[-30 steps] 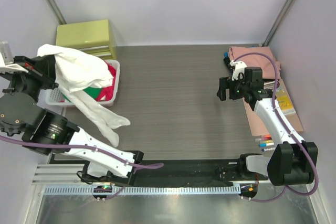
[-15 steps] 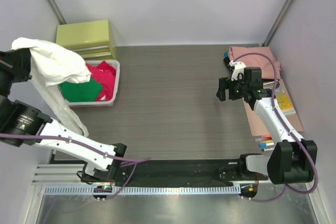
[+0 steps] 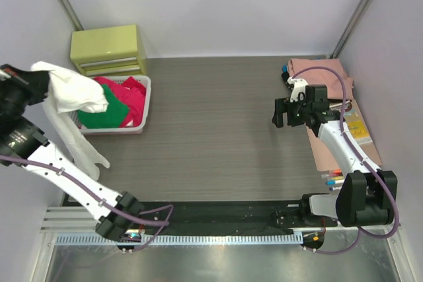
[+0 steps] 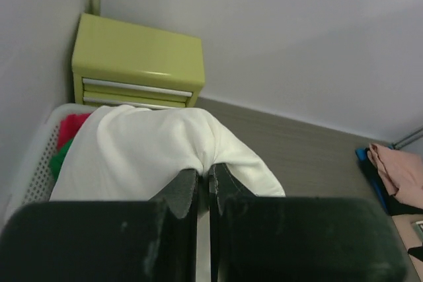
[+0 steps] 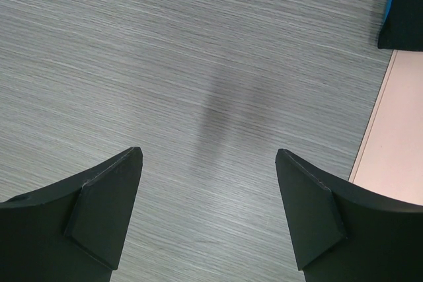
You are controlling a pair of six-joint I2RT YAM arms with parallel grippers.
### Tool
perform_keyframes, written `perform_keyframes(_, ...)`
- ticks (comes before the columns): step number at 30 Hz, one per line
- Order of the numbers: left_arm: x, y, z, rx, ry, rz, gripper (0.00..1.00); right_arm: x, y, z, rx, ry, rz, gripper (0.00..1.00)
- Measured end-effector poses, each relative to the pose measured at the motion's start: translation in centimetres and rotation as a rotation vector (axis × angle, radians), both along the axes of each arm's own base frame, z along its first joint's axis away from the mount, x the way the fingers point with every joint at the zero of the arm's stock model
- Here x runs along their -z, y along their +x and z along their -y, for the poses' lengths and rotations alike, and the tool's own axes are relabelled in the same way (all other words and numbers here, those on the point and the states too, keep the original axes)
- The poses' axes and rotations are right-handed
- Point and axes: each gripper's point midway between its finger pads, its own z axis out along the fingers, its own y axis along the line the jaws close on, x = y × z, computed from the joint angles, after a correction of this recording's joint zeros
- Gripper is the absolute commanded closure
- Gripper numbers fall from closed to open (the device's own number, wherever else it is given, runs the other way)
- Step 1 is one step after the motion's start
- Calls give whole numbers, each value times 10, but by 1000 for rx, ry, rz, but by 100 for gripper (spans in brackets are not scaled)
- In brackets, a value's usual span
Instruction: Fold and stack the t-shirts
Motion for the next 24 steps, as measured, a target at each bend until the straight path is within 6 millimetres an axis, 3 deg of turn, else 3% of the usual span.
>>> perform_keyframes(4,61,32,34,91,7,-141,100,0,1,1,2,-2,3,12)
perform_keyframes(9,120,57,70,160,38,-330,100,1,0,1,4,-3,1,12)
perform_keyframes(15,160,83,132,294,152,-472,100,3,1,2,5,-7,-6,13)
perform_keyframes(18,175,94,139,307,176,-537,100,3,1,3,8,-9,-6,12)
perform_keyframes(21,174,112,140,287,219,-575,100,6,1,4,12,-12,-12,13)
perform_keyframes(24,164,130,163,321,284,-562,100,11,2,5,17,-17,-26,13)
